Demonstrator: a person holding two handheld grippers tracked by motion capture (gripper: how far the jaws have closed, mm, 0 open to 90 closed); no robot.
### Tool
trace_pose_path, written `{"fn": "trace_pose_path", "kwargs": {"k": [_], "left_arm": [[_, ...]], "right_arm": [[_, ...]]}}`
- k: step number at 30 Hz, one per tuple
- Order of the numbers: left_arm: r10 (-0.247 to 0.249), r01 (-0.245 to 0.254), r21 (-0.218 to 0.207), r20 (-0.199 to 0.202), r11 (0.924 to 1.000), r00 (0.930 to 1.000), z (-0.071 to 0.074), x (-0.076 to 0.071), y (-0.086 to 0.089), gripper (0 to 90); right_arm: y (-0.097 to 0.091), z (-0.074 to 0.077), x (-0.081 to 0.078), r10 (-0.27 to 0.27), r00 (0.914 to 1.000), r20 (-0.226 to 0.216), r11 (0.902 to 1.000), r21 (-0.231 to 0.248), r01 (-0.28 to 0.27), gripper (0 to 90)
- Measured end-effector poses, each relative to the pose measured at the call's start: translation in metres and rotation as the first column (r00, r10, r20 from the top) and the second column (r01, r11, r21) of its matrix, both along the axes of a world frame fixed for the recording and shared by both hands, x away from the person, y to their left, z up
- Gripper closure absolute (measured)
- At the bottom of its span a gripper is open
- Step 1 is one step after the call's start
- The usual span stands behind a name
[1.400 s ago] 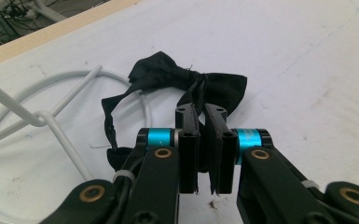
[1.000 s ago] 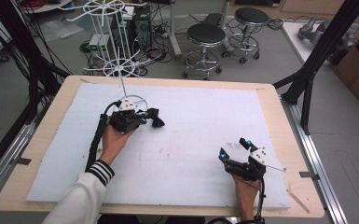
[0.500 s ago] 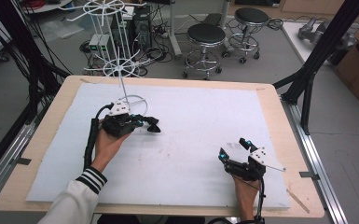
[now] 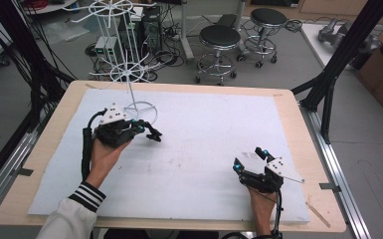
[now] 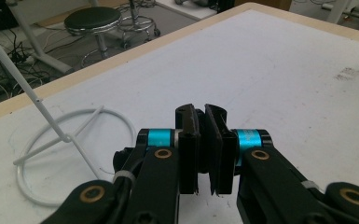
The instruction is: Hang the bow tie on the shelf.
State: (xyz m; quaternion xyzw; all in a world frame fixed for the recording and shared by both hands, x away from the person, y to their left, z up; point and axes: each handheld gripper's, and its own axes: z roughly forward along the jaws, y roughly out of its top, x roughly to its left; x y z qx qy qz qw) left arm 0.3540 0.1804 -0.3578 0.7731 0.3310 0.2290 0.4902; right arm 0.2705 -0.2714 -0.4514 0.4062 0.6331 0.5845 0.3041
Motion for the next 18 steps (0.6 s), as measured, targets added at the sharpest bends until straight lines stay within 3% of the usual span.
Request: {"fn": "trace_pose_path", "kwargs": {"k": [8,18], "left_arm": [[-0.009,0.008,0.019,0.013,0.9998,0.9999,0.013,-0.009,0.001,83.7],[-0.028,0.028,-0.005,0.039,0.9996,0.9989,0.033,-0.018,-0.001,83.7]], "right_arm": [[0.0,0.0,0.0,0.001,1.0,0.003,1.0,0.001,-0.001,9.8],[0.0,0.0,0.0,0.0,1.0,0.003,1.0,0.001,0.0,9.8]]}}
